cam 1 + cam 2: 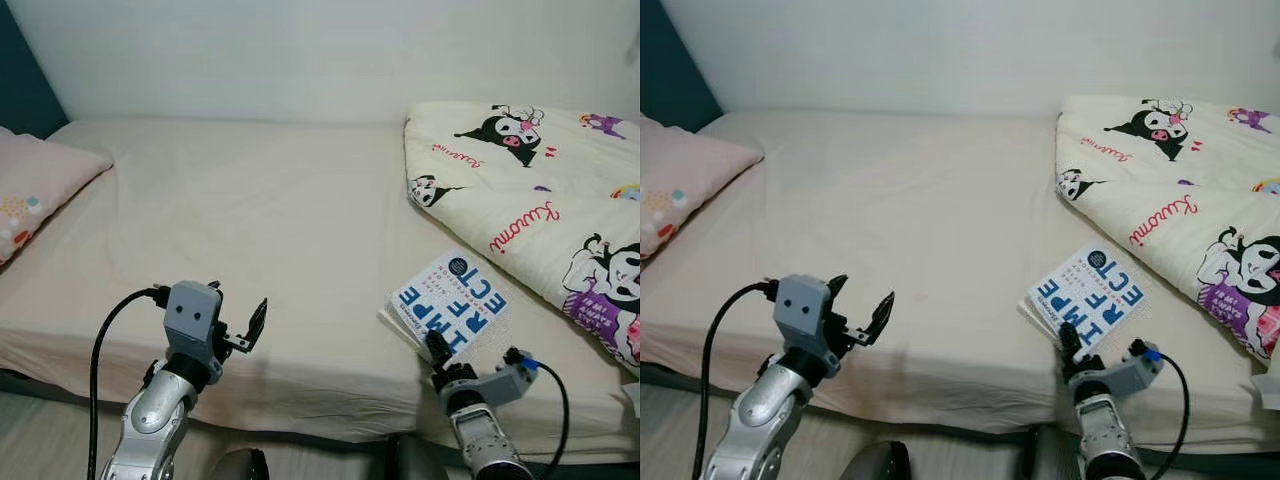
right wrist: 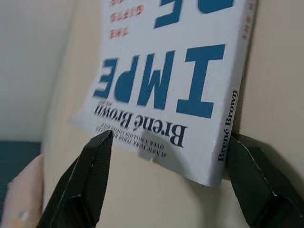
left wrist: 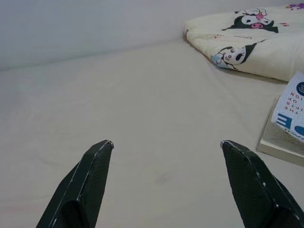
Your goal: Clean up the room
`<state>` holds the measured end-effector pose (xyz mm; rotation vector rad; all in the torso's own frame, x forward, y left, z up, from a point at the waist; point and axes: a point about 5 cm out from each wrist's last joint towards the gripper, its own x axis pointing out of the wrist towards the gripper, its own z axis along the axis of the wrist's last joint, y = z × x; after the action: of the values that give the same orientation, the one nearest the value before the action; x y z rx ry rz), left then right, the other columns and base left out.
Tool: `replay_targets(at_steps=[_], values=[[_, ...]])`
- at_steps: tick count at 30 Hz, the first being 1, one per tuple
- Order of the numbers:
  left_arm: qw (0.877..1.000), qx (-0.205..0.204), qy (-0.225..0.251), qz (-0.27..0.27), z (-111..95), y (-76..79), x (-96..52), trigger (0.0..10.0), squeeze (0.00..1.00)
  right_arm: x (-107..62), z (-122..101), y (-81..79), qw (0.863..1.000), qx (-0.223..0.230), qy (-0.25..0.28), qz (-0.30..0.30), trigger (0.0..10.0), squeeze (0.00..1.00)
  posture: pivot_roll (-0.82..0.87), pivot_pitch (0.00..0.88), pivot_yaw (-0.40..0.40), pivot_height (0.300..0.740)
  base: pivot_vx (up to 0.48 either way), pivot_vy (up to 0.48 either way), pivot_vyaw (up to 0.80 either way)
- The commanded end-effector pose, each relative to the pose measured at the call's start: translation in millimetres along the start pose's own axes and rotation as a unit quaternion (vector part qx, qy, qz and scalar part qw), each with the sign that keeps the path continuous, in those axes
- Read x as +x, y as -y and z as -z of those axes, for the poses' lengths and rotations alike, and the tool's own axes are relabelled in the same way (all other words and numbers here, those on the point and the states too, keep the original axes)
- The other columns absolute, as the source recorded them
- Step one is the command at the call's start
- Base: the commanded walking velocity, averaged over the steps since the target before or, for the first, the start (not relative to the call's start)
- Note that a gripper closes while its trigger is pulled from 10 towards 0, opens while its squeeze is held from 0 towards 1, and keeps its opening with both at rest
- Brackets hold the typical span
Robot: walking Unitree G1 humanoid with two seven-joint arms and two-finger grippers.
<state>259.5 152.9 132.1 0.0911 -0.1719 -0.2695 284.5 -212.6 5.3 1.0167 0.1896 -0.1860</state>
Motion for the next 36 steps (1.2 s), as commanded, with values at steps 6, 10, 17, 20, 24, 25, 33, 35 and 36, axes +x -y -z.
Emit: replay_targets(at_steps=[6, 10, 17, 20, 24, 25, 33, 35, 36], values=[[1.000, 0.005, -0.004, -0.005, 1, -0.2, -1.4, 10.0, 0.00, -2.9, 5, 1.6, 1.000, 0.015, 0.013, -0.006, 0.6, 0.00, 0.08, 0.108, 0.019, 0.596, 0.000, 0.000, 0.00], [1.000, 0.006, -0.002, -0.006, 0, -0.7, -0.7, 10.0, 0.00, -4.3, 3, 4.2, 1.000, 0.017, 0.019, -0.007, 0.0, 0.00, 0.08, 0.108, 0.023, 0.596, 0.000, 0.000, 0.00], [1.000, 0.010, 0.001, -0.006, 0, -0.3, 1.2, 10.0, 0.00, -4.0, 2, 3.7, 1.000, 0.013, 0.024, -0.010, 0.0, 0.00, 0.08, 0.095, 0.025, 0.596, 0.000, 0.000, 0.00], [1.000, 0.011, 0.001, -0.005, 0, -0.4, 1.6, 10.0, 0.00, -3.6, 2, 3.0, 1.000, 0.010, 0.024, -0.012, 0.0, 0.00, 0.08, 0.093, 0.025, 0.596, 0.000, 0.000, 0.00], [1.000, 0.011, 0.006, -0.014, 0, -3.0, 6.3, 10.0, 0.00, 3.1, 0, -13.0, 0.998, -0.029, 0.020, -0.049, 0.0, 0.00, 0.07, 0.074, 0.021, 0.596, 0.000, 0.000, 0.00], [1.000, 0.006, 0.008, -0.022, -1, -4.3, 8.7, 10.0, 0.00, 7.1, 1, -26.5, 0.995, -0.055, 0.012, -0.084, 0.0, 0.00, 0.06, 0.064, 0.020, 0.596, 0.000, 0.000, 0.00], [0.995, -0.023, -0.019, -0.097, 7, -20.8, 19.3, 10.0, 0.00, 12.7, 6, -101.5, 0.943, -0.217, -0.010, -0.251, 0.0, 0.00, 0.03, 0.023, 0.016, 0.596, 0.000, 0.000, 0.00], [0.993, -0.029, -0.033, -0.109, 11, -23.6, 21.2, 10.0, 0.00, 11.5, 5, -110.9, 0.927, -0.267, 0.000, -0.265, 0.0, 0.00, 0.03, 0.019, 0.015, 0.596, 0.000, 0.000, 0.00], [0.992, -0.027, -0.038, -0.119, 13, -25.9, 22.5, 10.0, 0.00, 10.5, 4, -118.6, 0.909, -0.315, 0.016, -0.271, 10.0, 0.00, 0.02, 0.012, 0.014, 0.596, 0.000, 0.000, 0.00]])
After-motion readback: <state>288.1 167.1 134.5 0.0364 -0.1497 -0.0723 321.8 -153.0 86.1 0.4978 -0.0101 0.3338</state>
